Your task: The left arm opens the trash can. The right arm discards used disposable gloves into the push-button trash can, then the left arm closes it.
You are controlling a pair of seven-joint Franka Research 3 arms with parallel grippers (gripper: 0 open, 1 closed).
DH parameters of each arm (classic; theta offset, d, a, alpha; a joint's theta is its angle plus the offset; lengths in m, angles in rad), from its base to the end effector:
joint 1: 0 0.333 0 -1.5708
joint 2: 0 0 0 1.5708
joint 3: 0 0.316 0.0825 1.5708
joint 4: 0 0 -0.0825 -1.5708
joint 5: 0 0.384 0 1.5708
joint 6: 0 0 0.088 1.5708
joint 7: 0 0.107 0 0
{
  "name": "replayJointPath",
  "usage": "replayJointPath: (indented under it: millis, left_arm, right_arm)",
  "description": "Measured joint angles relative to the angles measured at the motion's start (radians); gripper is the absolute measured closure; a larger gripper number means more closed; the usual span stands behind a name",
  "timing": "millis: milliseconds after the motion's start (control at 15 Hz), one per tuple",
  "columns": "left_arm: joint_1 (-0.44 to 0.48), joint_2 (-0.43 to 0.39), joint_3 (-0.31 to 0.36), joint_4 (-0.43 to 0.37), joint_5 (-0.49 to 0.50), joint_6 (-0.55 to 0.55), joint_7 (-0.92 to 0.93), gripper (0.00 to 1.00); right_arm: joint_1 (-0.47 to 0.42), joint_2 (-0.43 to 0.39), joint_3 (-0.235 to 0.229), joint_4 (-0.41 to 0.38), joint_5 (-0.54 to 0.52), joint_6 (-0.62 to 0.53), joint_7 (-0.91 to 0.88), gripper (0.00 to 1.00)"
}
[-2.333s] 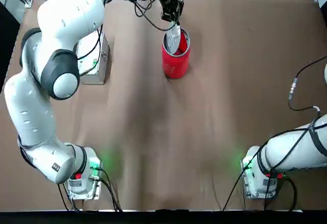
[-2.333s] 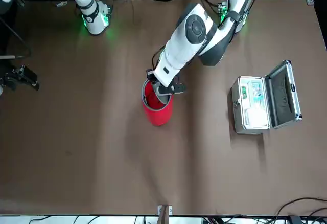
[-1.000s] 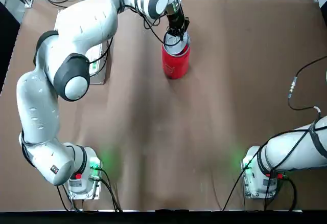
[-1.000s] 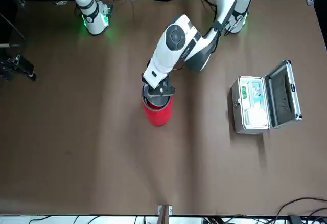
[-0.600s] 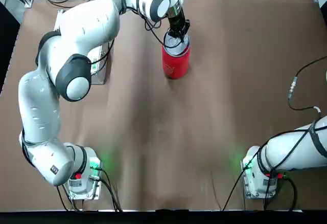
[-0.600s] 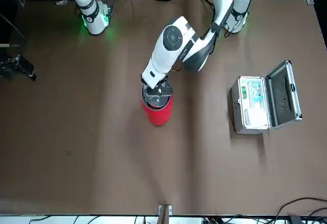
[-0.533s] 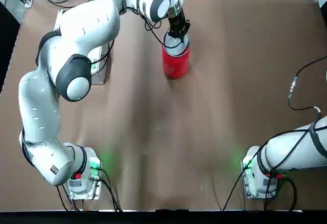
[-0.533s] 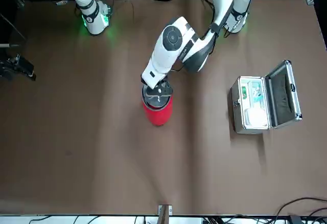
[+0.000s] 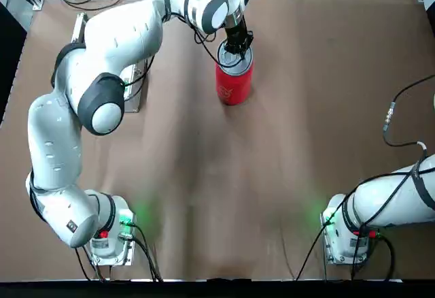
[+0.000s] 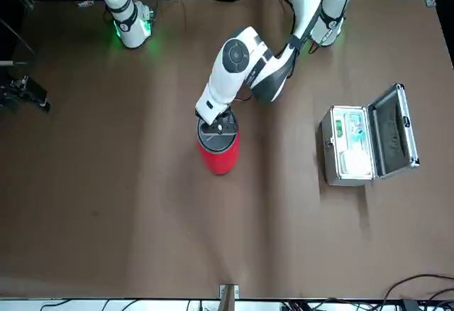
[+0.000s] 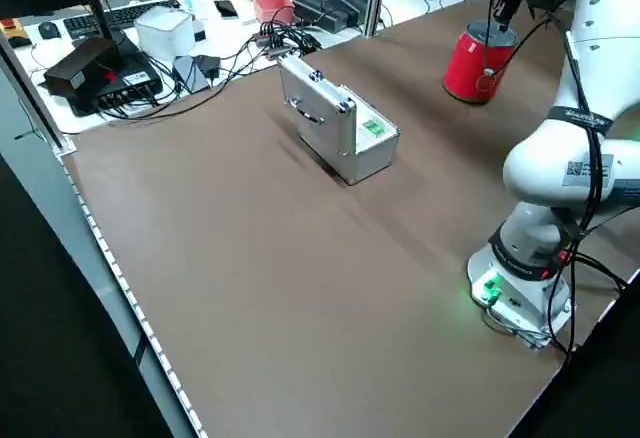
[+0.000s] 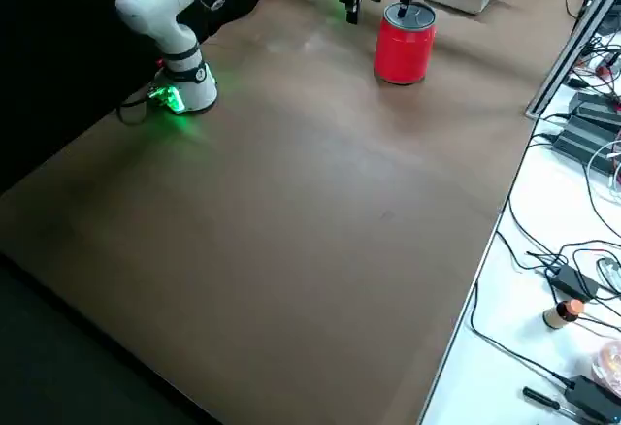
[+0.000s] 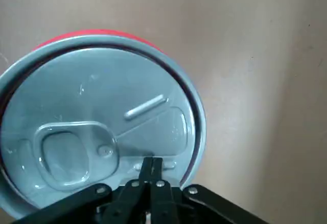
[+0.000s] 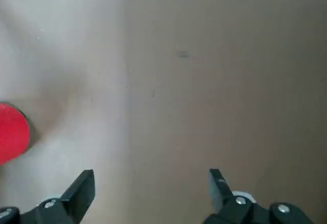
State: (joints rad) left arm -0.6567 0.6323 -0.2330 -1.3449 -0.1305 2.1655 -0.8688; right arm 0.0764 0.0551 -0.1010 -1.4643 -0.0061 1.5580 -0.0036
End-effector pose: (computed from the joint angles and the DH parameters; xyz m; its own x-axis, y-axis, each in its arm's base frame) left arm 0.4952 -0.5561 0.3847 0.9933 0.0872 -0.0755 0.1062 -0.9465 0.3046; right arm 0.5709 -0.0129 0.6427 0.9990 -0.0207 0.0388 -0.0212 -0.9997 0.0118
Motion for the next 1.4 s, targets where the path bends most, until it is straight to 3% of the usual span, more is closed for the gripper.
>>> replayJointPath:
  millis: [1400]
  left_arm:
    - [-0.008,0.01,0.0,0.002,0.024,0.02,0.0,0.99]
  right_arm:
    - [0.003,0.0,0.002,0.0,0.001,-0.003,0.0,0.02]
